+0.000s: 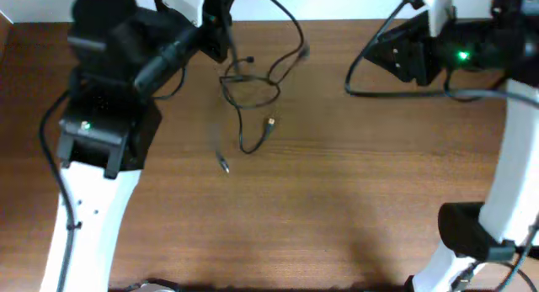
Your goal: Untangle cables
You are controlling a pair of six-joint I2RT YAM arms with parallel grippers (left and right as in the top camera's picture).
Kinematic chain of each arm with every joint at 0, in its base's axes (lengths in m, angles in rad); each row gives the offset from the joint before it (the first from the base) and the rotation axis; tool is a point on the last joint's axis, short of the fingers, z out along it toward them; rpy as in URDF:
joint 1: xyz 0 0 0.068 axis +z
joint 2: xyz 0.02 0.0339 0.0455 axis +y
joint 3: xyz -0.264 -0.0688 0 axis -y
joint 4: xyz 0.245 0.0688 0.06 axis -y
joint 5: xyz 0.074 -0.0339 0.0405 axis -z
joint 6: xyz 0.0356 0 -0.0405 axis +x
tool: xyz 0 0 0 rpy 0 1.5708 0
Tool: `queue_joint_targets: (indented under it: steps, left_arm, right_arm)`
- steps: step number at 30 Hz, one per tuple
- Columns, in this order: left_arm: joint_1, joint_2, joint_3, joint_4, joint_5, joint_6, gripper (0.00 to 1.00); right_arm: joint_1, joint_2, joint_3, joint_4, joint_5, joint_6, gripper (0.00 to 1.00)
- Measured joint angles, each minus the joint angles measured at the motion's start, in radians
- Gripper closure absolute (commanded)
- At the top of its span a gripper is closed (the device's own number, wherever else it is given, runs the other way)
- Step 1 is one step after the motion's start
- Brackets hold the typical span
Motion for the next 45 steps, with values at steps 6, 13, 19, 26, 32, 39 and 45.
queue_joint_targets:
  steps: [6, 13, 19, 26, 32, 39, 45]
  left_arm:
    - [0.000, 0.006, 0.099, 0.005, 0.084, 0.000, 1.00]
    - [0.000, 0.006, 0.154, 0.018, 0.177, 0.000, 0.97]
    - [0.000, 0.006, 0.156, 0.026, 0.300, -0.006, 0.93]
    - [0.008, 0.000, 0.182, 0.037, 0.410, -0.047, 0.91]
    - [0.049, -0.001, 0.183, 0.036, 0.415, -0.051, 0.89]
    - [0.049, -0.005, 0.185, -0.037, 0.378, -0.014, 0.89]
    - [0.049, -0.009, 0.185, -0.094, 0.380, -0.003, 0.88]
  right_arm:
    - [0.022, 0.091, -0.105, -0.001, -0.145, -0.113, 0.59]
    - [0.196, 0.146, -0.126, 0.019, -0.270, -0.446, 0.62]
    - [0.259, 0.146, -0.126, 0.105, -0.348, -0.721, 0.96]
    - [0.308, 0.146, -0.126, 0.140, -0.421, -0.768, 0.56]
    - [0.362, 0.146, -0.126, 0.141, -0.358, -0.757, 0.48]
    - [0.328, 0.146, -0.126, 0.144, -0.102, -0.671, 0.42]
    - [0.264, 0.146, -0.127, 0.268, -0.126, -0.587, 0.48]
